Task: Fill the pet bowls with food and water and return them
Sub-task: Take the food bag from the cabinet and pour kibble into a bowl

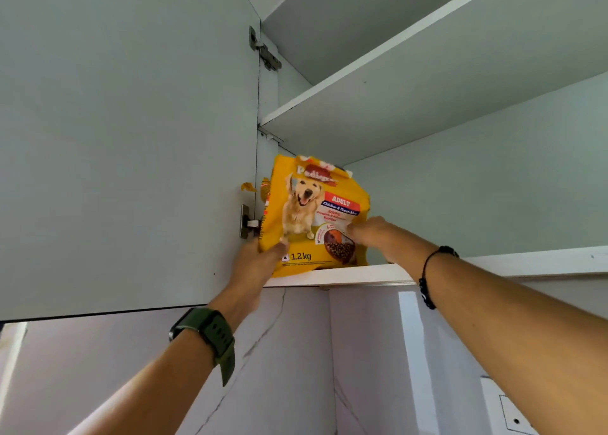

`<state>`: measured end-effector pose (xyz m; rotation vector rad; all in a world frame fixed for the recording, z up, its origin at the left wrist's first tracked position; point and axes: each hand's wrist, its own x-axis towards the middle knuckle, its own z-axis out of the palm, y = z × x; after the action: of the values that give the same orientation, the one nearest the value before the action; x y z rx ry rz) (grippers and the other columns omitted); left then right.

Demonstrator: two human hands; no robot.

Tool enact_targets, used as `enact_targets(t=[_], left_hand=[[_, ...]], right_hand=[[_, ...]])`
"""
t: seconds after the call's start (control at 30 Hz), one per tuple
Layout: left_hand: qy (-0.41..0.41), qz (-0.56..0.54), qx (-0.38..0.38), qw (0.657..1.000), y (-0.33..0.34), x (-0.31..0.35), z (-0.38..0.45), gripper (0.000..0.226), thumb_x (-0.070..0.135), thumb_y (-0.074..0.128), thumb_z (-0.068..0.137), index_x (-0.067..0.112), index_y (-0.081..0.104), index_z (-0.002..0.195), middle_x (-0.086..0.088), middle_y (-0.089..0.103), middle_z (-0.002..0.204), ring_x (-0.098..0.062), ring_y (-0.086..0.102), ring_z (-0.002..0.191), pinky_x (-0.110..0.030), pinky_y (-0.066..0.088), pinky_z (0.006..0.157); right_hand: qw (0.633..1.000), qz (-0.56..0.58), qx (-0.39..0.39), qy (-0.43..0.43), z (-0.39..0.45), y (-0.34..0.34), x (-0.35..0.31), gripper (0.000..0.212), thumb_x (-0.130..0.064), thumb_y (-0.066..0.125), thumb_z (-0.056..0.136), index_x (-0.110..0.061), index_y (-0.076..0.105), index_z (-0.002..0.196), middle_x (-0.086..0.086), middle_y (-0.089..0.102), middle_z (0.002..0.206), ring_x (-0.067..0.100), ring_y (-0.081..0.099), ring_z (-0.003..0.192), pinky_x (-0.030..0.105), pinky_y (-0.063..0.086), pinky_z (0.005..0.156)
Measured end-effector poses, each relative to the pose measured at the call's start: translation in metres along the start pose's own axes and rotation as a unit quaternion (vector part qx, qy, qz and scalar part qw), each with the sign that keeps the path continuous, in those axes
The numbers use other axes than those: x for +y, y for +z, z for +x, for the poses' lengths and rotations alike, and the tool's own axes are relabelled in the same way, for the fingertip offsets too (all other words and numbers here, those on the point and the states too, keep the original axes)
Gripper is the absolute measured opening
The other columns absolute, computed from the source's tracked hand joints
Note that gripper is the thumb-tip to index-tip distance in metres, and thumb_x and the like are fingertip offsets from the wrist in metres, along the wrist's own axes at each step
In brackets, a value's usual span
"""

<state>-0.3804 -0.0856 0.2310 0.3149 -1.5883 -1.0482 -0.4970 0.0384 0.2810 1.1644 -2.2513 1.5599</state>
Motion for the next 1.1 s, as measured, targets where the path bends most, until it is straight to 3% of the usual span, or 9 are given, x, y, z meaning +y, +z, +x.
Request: enact_targets(t=[0.1,0.27,0.4,0.5,0.57,0.7,0.83,0.93,1.1], left_hand=[[0.018,-0.007,0.038,0.999,0.004,-0.003,-0.006,0.007,0.025,0.059,0.092,0.02,0.057,0.088,-0.003,0.06,0.092,-0.023,0.059,0.089,-0.033,0.049,0.075],[0.016,-0.059,0.09,0.994,-0.002,0.001,-0.022,0.021,0.02,0.066,0.087,0.026,0.057,0.069,-0.005,0.063,0.084,-0.029,0.062,0.091,-0.046,0.052,0.091],[0.018,-0.15,0.095,0.984,-0.014,0.011,-0.043,0.02,0.007,0.066,0.085,0.02,0.061,0.07,0.001,0.063,0.074,-0.02,0.06,0.072,-0.032,0.051,0.069],[0.017,-0.194,0.092,0.977,-0.021,0.018,-0.069,0.022,0.004,0.06,0.088,0.021,0.061,0.073,0.002,0.066,0.071,-0.015,0.063,0.061,-0.024,0.051,0.053],[0.017,-0.225,0.078,0.971,-0.025,0.021,-0.092,0.022,0.005,0.056,0.09,0.021,0.061,0.076,0.007,0.07,0.062,-0.009,0.066,0.053,-0.022,0.055,0.048],[0.005,-0.268,0.046,0.962,-0.026,0.019,-0.143,0.021,0.006,0.053,0.092,0.022,0.061,0.083,0.009,0.072,0.062,-0.011,0.069,0.06,-0.03,0.058,0.061],[-0.032,-0.255,0.041,0.966,-0.02,-0.005,-0.198,0.022,0.003,0.052,0.092,0.019,0.063,0.081,0.005,0.072,0.066,-0.017,0.067,0.066,-0.037,0.057,0.071],[-0.074,-0.243,0.016,0.967,-0.015,-0.032,-0.239,0.021,0.002,0.05,0.093,0.016,0.062,0.082,0.003,0.071,0.067,-0.014,0.067,0.061,-0.034,0.058,0.063],[-0.133,-0.212,0.0,0.968,-0.009,-0.076,-0.31,0.022,0.003,0.051,0.093,0.015,0.064,0.079,-0.005,0.068,0.078,-0.018,0.066,0.069,-0.036,0.056,0.065]], right_hand=[[0.996,-0.023,-0.088,-0.008,-0.008,0.0,-0.002,0.053,-0.031,0.042,0.099,-0.006,0.03,0.144,0.013,0.034,0.15,0.027,0.036,0.135,0.035,0.033,0.105],[0.994,0.046,-0.102,-0.018,-0.015,-0.005,0.001,0.063,-0.033,0.06,0.09,-0.006,0.036,0.141,0.011,0.04,0.146,0.026,0.039,0.132,0.034,0.034,0.104],[0.977,0.176,-0.118,-0.034,-0.027,-0.008,0.0,0.049,-0.026,0.07,0.082,-0.007,0.054,0.124,0.006,0.065,0.098,0.018,0.061,0.081,0.029,0.053,0.07],[0.972,0.198,-0.084,-0.093,-0.044,-0.013,0.003,0.034,-0.028,0.074,0.078,-0.013,0.057,0.103,0.006,0.067,0.099,0.022,0.062,0.088,0.04,0.055,0.081],[0.962,0.231,-0.058,-0.134,-0.06,-0.017,0.006,0.024,-0.023,0.073,0.08,-0.02,0.051,0.089,0.0,0.064,0.084,0.02,0.062,0.079,0.038,0.055,0.079],[0.957,0.243,-0.031,-0.153,-0.102,-0.021,0.029,0.037,-0.027,0.071,0.081,-0.019,0.045,0.105,0.0,0.06,0.073,0.011,0.06,0.058,0.033,0.054,0.073],[0.968,0.228,-0.059,-0.092,-0.15,-0.018,0.079,0.037,-0.032,0.068,0.082,-0.027,0.044,0.109,-0.001,0.063,0.088,0.016,0.064,0.074,0.041,0.056,0.071],[0.969,0.23,-0.07,-0.055,-0.184,-0.012,0.12,0.043,-0.031,0.066,0.084,-0.03,0.041,0.119,-0.007,0.062,0.098,0.019,0.065,0.081,0.041,0.059,0.067],[0.961,0.259,-0.096,0.017,-0.244,0.0,0.189,0.058,-0.027,0.069,0.079,-0.029,0.038,0.129,-0.004,0.061,0.117,0.021,0.063,0.103,0.05,0.056,0.079]])
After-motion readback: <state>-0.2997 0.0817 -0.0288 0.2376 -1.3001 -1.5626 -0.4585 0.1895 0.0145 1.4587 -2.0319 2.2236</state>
